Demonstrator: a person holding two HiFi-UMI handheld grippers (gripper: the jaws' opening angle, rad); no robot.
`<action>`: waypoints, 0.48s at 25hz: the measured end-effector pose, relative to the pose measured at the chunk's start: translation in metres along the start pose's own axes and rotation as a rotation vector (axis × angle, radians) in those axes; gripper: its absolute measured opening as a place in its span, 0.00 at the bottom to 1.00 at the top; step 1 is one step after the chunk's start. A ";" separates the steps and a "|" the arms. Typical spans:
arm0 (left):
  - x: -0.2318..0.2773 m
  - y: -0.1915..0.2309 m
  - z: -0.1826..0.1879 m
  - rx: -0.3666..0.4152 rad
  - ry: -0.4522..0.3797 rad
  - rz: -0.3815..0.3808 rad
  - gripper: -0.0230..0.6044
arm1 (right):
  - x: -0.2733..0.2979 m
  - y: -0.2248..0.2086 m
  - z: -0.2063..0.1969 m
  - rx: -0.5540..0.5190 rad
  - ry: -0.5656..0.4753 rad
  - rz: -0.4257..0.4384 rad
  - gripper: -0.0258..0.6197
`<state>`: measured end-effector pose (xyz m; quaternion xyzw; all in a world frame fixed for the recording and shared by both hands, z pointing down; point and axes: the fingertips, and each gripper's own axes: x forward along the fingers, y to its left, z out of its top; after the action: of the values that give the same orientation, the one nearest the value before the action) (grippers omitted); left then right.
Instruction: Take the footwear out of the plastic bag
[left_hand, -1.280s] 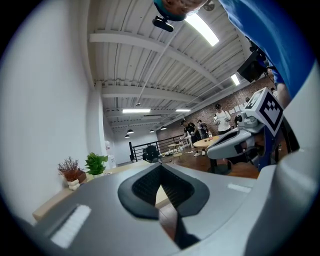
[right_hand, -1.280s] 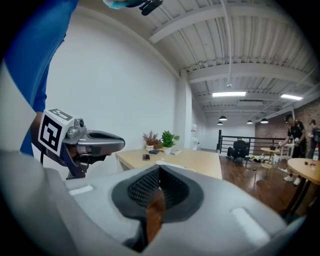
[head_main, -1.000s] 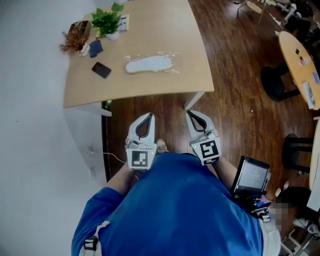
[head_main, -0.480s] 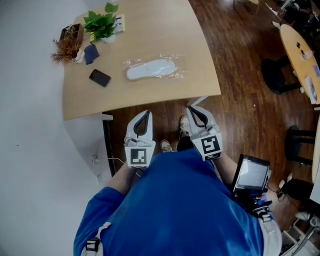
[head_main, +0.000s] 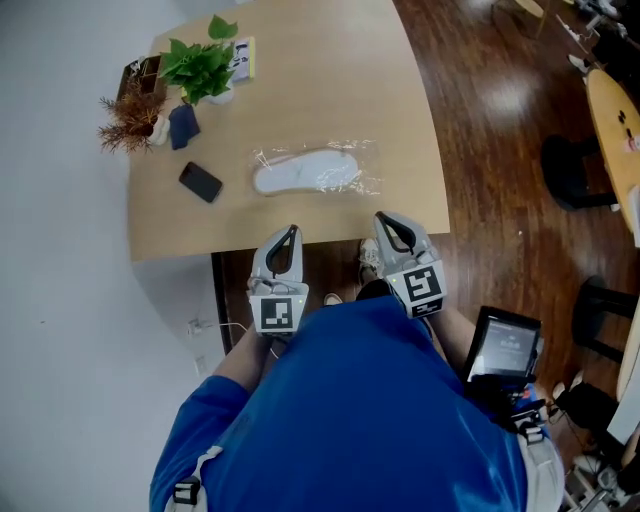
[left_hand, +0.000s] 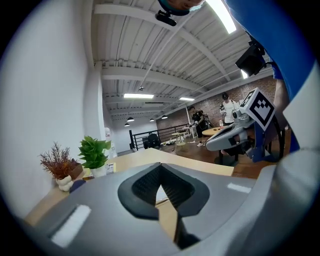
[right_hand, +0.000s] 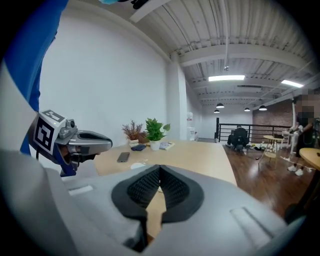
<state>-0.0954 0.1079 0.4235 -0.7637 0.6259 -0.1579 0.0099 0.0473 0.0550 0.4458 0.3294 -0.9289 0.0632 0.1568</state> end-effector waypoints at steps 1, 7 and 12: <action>0.010 0.003 -0.003 -0.004 0.012 0.007 0.05 | 0.008 -0.009 -0.001 0.009 0.007 0.008 0.04; 0.058 0.019 -0.010 0.027 0.082 0.040 0.05 | 0.041 -0.052 -0.010 0.044 0.052 0.062 0.04; 0.082 0.037 -0.020 0.060 0.153 0.075 0.05 | 0.064 -0.067 -0.021 0.050 0.092 0.118 0.04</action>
<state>-0.1224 0.0248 0.4534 -0.7247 0.6481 -0.2339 -0.0092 0.0481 -0.0302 0.4874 0.2747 -0.9366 0.1105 0.1873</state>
